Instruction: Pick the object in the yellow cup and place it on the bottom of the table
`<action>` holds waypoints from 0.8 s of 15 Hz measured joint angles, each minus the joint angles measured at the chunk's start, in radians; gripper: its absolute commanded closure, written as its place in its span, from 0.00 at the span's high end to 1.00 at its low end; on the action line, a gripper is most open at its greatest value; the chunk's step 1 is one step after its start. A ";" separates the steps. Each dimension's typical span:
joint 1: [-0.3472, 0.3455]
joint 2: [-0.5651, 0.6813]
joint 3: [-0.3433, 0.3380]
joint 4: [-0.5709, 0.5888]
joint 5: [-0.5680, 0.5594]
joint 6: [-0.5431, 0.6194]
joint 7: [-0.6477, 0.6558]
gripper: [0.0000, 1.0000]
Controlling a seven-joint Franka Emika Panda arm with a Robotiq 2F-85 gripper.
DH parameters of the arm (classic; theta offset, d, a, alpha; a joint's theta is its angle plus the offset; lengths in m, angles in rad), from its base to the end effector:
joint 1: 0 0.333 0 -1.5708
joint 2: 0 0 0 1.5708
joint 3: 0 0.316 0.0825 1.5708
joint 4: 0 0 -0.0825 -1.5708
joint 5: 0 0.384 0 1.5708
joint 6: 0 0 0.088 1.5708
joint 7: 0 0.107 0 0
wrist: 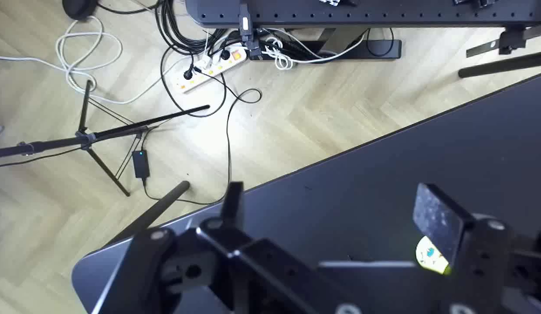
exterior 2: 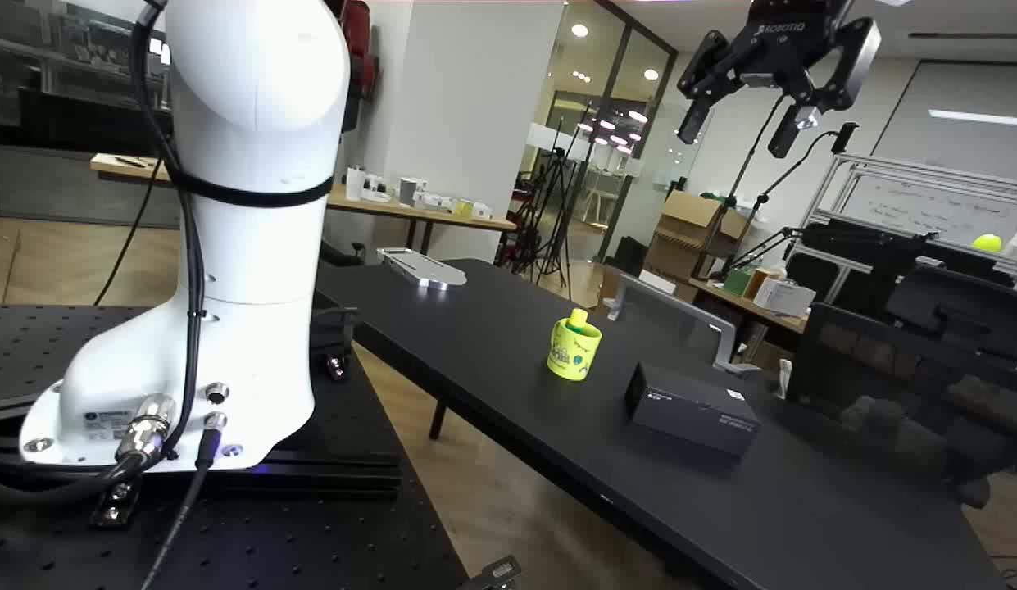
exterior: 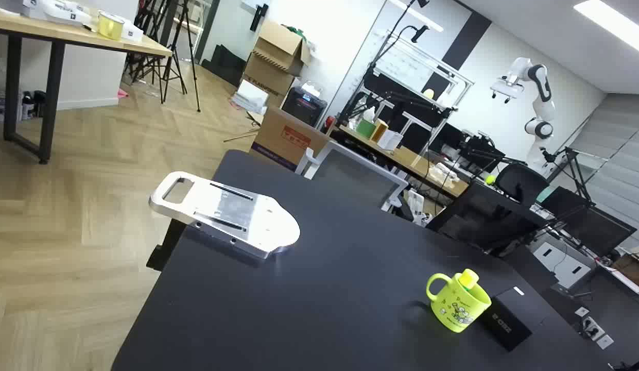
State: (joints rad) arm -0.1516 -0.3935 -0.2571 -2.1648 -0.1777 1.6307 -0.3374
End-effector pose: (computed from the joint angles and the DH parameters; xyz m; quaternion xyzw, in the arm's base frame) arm 0.3765 -0.1957 0.5365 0.9963 -0.0104 -0.0842 0.0101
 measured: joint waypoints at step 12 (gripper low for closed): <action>0.003 0.006 0.001 0.000 0.002 0.011 -0.008 1.00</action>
State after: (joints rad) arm -0.1486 -0.3876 -0.2559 -2.1645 -0.1755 1.6416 -0.3457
